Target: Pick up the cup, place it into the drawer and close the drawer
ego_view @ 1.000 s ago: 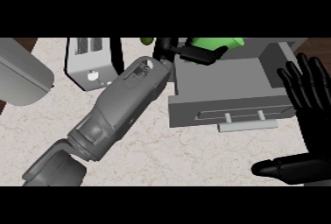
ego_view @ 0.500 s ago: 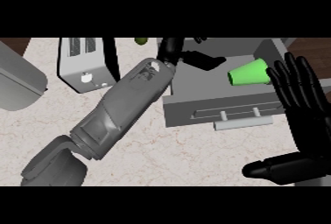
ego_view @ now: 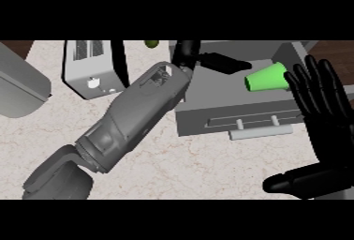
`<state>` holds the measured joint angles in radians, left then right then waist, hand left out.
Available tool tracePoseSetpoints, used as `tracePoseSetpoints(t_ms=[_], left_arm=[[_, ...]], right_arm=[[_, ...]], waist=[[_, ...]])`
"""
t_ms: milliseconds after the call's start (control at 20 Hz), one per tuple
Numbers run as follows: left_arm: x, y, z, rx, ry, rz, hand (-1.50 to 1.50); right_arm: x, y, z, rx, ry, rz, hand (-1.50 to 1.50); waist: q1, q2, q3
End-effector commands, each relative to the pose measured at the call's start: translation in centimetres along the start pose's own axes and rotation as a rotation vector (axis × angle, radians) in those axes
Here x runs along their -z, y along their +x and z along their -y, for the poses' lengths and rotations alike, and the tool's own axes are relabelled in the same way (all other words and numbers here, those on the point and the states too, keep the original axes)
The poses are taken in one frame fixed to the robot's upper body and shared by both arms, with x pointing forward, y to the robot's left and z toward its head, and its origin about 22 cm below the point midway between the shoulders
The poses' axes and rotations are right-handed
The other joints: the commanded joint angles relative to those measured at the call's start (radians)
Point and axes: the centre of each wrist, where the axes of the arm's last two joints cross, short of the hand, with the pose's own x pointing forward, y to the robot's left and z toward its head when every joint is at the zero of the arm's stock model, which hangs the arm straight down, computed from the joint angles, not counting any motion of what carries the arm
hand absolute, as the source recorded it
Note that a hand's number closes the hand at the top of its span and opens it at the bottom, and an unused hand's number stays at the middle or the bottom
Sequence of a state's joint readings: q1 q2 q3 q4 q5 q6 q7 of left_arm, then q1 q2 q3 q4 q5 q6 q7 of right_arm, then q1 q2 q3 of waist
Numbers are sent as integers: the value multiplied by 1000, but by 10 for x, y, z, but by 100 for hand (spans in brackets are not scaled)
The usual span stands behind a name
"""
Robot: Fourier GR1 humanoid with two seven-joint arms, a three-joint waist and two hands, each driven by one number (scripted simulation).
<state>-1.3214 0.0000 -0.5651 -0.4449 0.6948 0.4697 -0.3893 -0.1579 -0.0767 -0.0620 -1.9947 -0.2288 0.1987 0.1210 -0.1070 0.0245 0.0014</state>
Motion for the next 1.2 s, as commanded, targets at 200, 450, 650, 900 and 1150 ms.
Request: tracePoseSetpoints(t_ms=[200, 450, 650, 900, 1150], left_arm=[[1, 18, 7, -198, 1, 101, -150], [-4, 11, -9, -244, 51, 37, -150], [-12, 2, -52, -300, 105, 59, -150], [-45, -14, -103, -295, 154, 35, -150], [-82, -13, -133, -295, 191, 27, -150]], right_arm=[[-4, 11, 19, 32, 32, -21, -150], [-17, 31, 20, -43, 81, -26, 150], [-13, 31, 25, -205, 158, -68, 150], [-33, 36, 26, -299, 200, -116, 150], [-27, 20, 17, -371, 233, -166, 150]], waist=[[55, -15, -1], [104, -28, -2], [129, -31, -3], [140, -37, -2], [140, -34, -2]])
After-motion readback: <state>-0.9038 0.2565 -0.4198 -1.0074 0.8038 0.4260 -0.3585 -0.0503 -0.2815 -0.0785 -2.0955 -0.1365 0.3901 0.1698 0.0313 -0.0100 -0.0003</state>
